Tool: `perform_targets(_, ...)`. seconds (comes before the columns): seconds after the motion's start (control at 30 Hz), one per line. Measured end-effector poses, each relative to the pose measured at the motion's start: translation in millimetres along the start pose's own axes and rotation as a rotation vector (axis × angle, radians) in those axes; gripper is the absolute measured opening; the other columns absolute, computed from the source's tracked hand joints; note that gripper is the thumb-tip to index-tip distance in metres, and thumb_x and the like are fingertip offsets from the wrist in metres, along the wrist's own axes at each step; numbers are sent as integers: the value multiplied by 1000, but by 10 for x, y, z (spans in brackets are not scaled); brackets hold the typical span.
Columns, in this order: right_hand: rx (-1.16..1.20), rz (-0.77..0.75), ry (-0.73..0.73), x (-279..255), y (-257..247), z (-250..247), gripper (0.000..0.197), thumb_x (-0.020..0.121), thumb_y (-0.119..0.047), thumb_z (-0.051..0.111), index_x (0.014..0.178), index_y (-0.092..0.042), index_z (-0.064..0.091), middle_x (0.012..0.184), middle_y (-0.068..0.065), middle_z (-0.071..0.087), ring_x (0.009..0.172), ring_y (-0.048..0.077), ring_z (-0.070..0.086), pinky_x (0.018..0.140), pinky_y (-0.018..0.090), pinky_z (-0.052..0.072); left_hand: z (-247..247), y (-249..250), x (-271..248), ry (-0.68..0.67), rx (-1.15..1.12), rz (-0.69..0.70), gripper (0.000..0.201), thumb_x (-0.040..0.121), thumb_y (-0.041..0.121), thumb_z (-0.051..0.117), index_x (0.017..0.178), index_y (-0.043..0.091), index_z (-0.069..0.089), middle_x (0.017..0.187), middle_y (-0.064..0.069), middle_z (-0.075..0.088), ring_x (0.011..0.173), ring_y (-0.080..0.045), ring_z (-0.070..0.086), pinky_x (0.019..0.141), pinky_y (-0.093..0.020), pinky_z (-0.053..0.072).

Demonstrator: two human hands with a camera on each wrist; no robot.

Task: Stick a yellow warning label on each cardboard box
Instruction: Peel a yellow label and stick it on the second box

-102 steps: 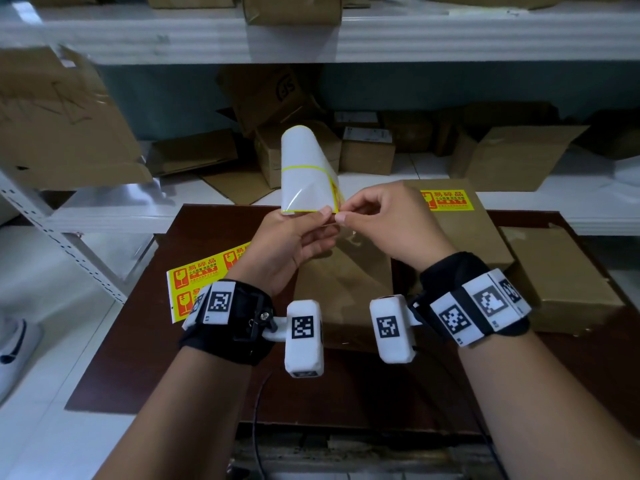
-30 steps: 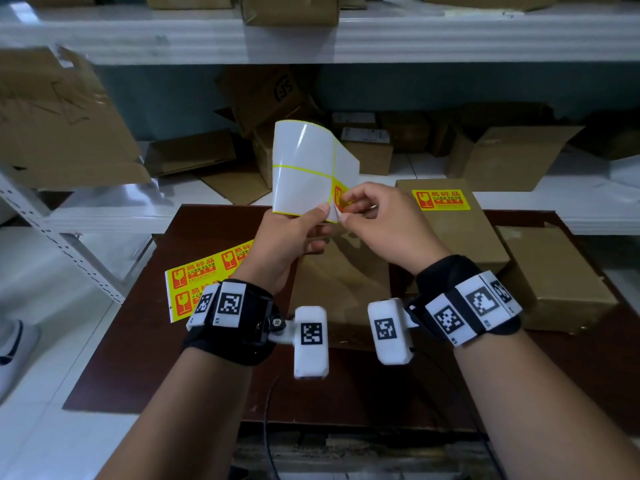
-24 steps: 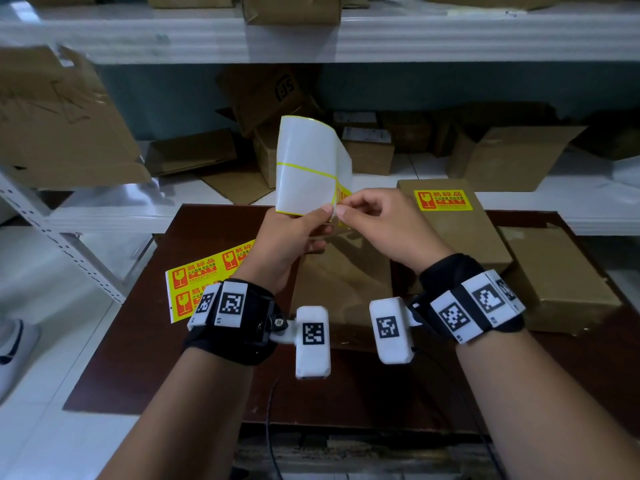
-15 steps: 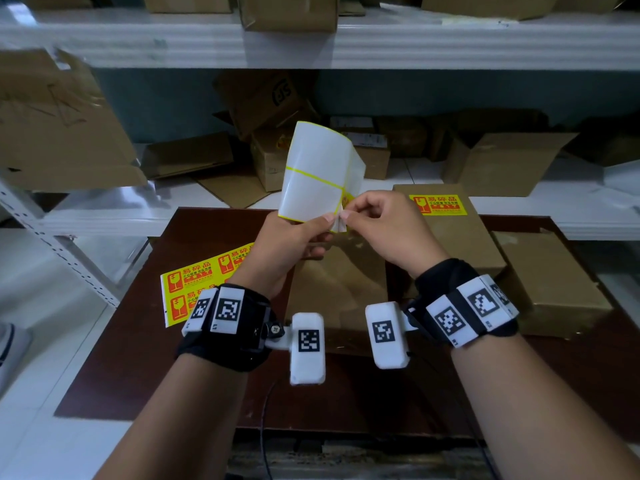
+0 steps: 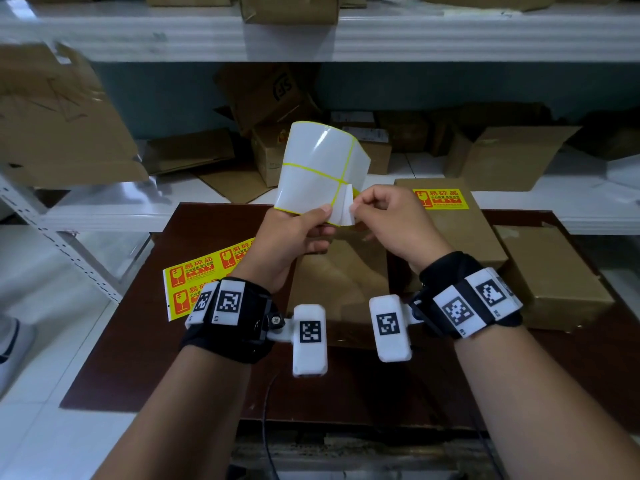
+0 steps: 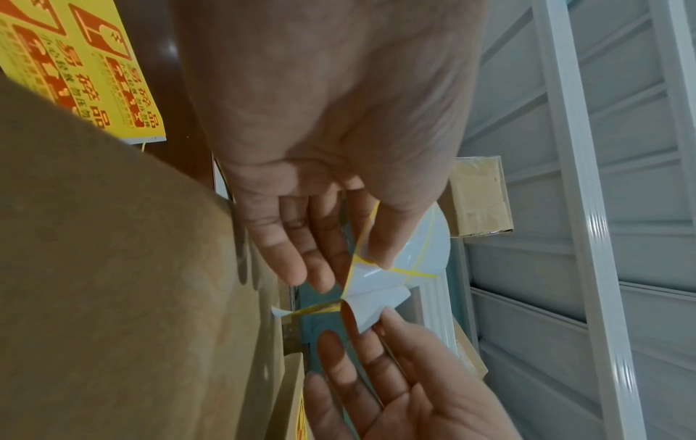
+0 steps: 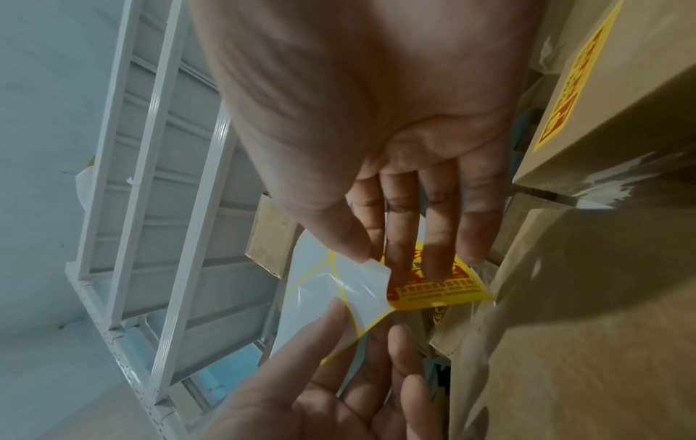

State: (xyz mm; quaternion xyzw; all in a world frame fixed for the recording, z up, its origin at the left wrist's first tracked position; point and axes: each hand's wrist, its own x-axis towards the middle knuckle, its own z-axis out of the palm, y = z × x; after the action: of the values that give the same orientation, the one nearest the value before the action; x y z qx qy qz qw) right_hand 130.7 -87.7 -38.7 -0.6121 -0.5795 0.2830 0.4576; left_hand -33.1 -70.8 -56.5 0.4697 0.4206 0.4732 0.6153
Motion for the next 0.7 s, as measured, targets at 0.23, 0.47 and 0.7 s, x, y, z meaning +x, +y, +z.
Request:
perform_targets(0.23, 90, 57, -32, -30, -25, -7, 13, 91, -8, 64, 85, -18, 69, 79, 2, 71, 74, 15, 67, 71, 42, 60, -18, 9, 25, 9, -29, 9, 19, 96, 14, 61, 115, 16, 63, 95, -2, 72, 79, -18, 67, 75, -35, 58)
perform_targets(0.47, 104, 86, -36, -38, -24, 5, 17, 91, -7, 63, 90, -20, 73, 77, -4, 73, 75, 12, 69, 67, 34, 58, -17, 1, 23, -10, -57, -14, 30, 100, 15, 54, 130, 15, 57, 123, -11, 69, 106, -32, 68, 83, -41, 60)
perform_targets(0.7, 131, 127, -39, -34, -35, -7, 19, 93, -4, 59, 82, -16, 69, 80, 6, 71, 66, 17, 68, 51, 26, 48, -30, 1, 32, -45, -84, -35, 32, 103, 18, 49, 134, 11, 53, 123, -13, 69, 108, -30, 69, 84, -42, 59)
